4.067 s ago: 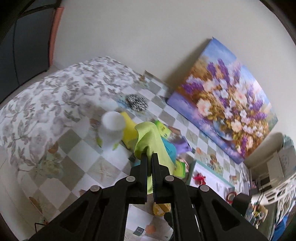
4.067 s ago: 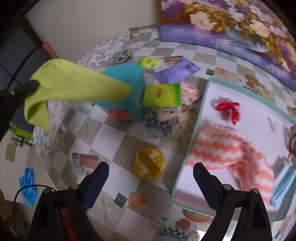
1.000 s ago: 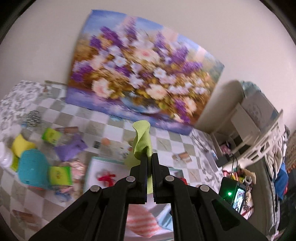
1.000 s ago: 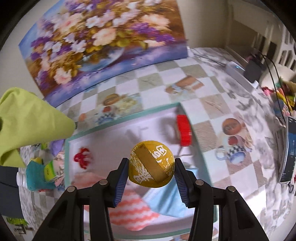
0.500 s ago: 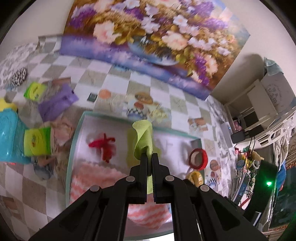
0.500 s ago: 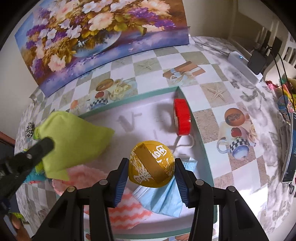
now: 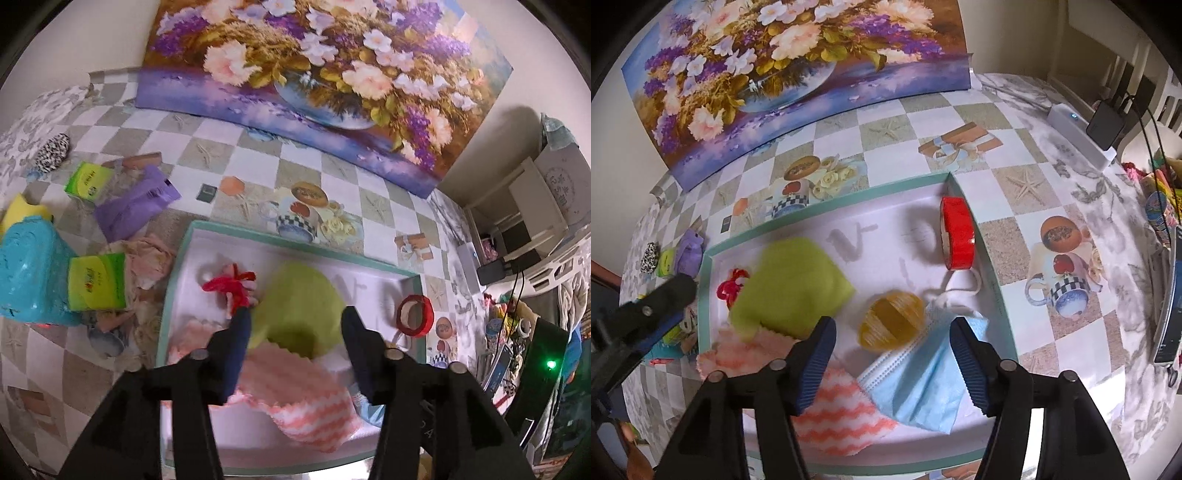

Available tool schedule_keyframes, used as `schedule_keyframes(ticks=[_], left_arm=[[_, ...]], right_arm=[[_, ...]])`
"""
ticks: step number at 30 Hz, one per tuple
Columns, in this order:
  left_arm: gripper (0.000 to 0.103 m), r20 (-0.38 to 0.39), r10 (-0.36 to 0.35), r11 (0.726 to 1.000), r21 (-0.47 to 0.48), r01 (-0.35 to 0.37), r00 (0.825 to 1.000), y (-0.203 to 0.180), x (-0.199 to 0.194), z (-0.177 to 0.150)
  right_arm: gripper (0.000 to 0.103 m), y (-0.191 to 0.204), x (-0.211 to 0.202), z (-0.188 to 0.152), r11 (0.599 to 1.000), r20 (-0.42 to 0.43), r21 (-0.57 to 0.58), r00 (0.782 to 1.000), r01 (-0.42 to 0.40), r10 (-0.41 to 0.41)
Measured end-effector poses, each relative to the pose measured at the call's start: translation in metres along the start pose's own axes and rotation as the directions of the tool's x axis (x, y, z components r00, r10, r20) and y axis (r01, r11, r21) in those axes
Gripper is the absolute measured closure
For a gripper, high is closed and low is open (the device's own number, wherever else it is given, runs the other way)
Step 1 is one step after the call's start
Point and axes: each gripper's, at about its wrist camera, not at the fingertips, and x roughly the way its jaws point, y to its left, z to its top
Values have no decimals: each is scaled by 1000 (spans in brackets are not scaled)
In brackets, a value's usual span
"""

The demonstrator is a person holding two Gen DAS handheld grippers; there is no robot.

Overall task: Organize soft objects
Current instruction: 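Carry the green cloth and yellow tin over the tray and open both grippers, then move both open grippers back toward the pile beside the tray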

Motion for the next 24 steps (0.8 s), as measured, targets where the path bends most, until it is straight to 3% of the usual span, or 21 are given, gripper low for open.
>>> schedule_keyframes(ticks=[5, 8, 11, 14, 24], left_arm=[[27, 22, 111, 994, 9, -111, 994, 9, -4, 3], [12, 21, 209, 977, 27, -209, 978, 17, 4, 2], [9, 31, 263, 963, 58, -264, 964, 24, 10, 0], [4, 21, 271, 961, 56, -271, 962, 29, 13, -1], [3, 28, 313, 946, 77, -314, 949, 30, 11, -1]], right_arm=[[33, 0, 0, 0, 1000, -2, -3, 1000, 12, -12], [19, 0, 3, -2, 1000, -9, -2, 1000, 16, -17], [0, 0, 5, -4, 998, -5, -19, 999, 53, -53], [0, 0, 7, -5, 994, 0, -41, 995, 97, -97], [0, 0, 9, -5, 995, -7, -28, 995, 100, -100]])
